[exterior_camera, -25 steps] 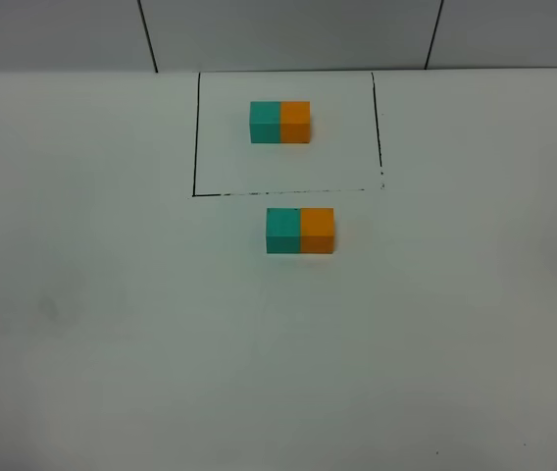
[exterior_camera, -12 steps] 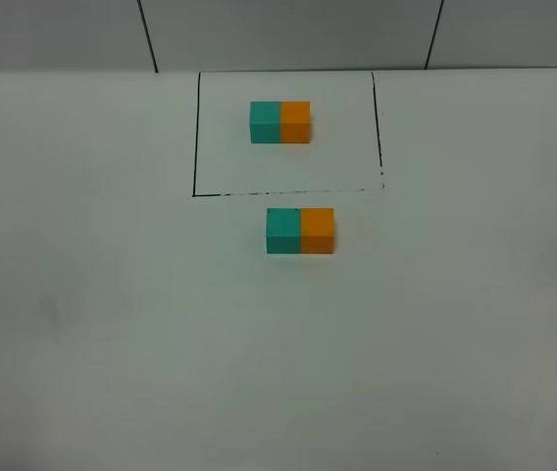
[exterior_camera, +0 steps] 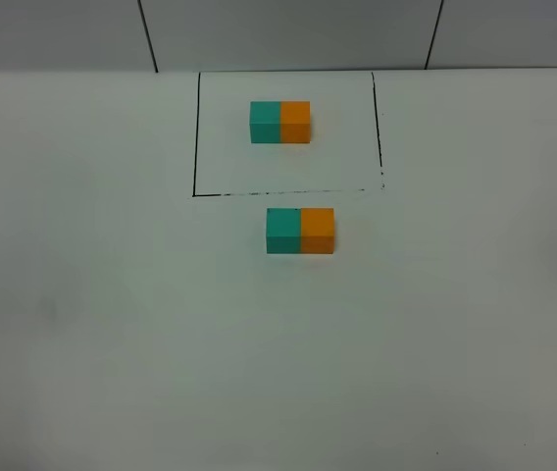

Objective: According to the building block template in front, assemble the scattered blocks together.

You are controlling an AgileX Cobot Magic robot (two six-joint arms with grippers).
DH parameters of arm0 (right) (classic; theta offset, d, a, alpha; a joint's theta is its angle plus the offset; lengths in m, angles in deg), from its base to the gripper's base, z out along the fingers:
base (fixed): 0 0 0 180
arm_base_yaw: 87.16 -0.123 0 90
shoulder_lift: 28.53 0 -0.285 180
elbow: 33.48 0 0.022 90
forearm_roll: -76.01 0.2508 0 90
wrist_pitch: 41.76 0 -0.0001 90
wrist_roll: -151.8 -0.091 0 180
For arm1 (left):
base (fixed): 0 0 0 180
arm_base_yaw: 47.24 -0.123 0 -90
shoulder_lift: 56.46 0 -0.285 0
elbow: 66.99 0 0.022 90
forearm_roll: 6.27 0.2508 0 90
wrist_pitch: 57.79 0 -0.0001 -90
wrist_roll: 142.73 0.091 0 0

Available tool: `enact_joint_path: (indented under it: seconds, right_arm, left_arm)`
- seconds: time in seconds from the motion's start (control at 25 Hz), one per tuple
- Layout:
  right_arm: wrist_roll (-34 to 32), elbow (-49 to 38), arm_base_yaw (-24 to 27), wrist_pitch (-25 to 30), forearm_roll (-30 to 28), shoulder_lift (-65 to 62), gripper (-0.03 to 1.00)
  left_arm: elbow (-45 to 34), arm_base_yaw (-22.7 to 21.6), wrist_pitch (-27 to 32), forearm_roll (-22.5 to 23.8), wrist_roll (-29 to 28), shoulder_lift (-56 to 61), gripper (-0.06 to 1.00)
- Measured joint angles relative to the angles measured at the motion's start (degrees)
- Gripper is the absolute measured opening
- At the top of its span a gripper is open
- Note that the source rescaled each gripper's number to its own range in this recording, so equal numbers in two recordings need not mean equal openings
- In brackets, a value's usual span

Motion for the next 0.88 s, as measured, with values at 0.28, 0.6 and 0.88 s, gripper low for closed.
enact_joint_path:
  seconds: [0.28,0.6,0.88]
  right_arm:
    - [0.0,-0.1,0.0,0.0,0.0,0.0,0.85]
    - [0.0,-0.1,0.0,0.0,0.0,0.0,0.85]
    - [0.0,-0.1,0.0,0.0,-0.1,0.0,0.85]
  left_arm:
    - [0.0,0.0,0.0,0.0,0.0,0.0,0.69]
    - [0.0,0.0,0.0,0.0,0.0,0.0,0.69]
    - [0.0,0.0,0.0,0.0,0.0,0.0,0.69]
